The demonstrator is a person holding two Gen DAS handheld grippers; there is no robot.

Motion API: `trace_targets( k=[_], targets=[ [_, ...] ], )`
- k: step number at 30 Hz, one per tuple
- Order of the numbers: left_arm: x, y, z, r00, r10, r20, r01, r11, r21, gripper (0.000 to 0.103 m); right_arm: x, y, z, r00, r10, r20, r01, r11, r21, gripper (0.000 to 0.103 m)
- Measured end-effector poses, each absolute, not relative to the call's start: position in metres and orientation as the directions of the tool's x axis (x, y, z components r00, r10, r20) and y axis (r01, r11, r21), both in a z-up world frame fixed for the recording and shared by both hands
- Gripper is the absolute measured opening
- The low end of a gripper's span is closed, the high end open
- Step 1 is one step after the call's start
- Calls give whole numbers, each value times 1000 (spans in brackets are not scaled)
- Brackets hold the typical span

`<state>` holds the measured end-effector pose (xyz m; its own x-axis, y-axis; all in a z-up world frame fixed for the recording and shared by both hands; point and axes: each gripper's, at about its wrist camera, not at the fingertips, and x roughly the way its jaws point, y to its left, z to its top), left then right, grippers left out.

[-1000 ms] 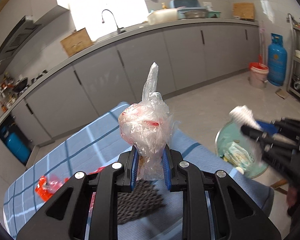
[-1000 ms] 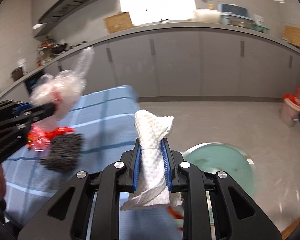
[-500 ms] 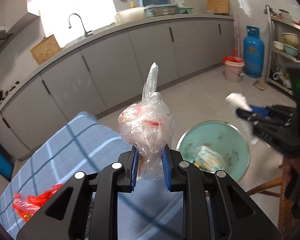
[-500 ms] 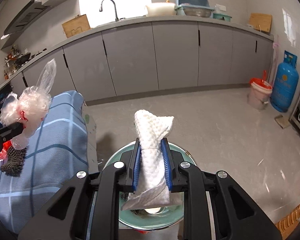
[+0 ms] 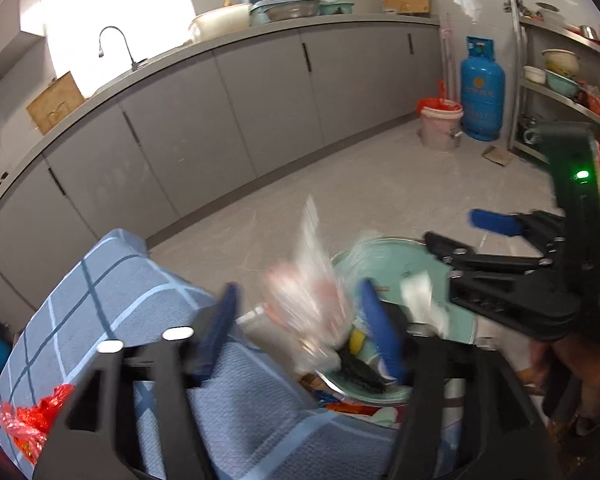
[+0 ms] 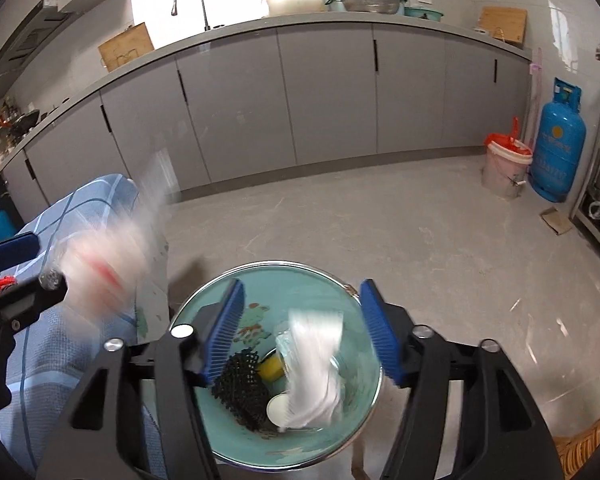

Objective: Collect trash
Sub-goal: 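Carry clear bag and white sponge to the teal basin and release both, then grasp the black mesh scrubber with the right tool while the left tool grasps the pink bag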

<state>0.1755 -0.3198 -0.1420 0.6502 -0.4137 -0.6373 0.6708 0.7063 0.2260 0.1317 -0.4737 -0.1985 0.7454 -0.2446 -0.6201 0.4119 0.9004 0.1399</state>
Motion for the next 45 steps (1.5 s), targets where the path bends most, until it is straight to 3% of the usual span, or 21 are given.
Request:
trace_targets(
  k=[8, 16, 34, 45],
  targets=[
    [176, -305, -128, 676, -406, -615, 647, 727, 231, 80, 123, -470, -192, 749, -252, -612, 426, 892, 153, 74],
    [177, -255, -111, 748, -322, -581, 547, 794, 265, 85, 123, -444, -173, 772, -223, -596, 387, 908, 162, 75],
    [192, -49, -102, 820, 12, -572, 161, 955, 251, 86, 157, -297, -143, 811, -4, -585, 95, 987, 126, 76],
    [194, 26, -122, 783, 117, -611, 12, 979, 203, 86, 171, -202, -139, 788, 98, -608, -70, 995, 70, 84]
  ],
)
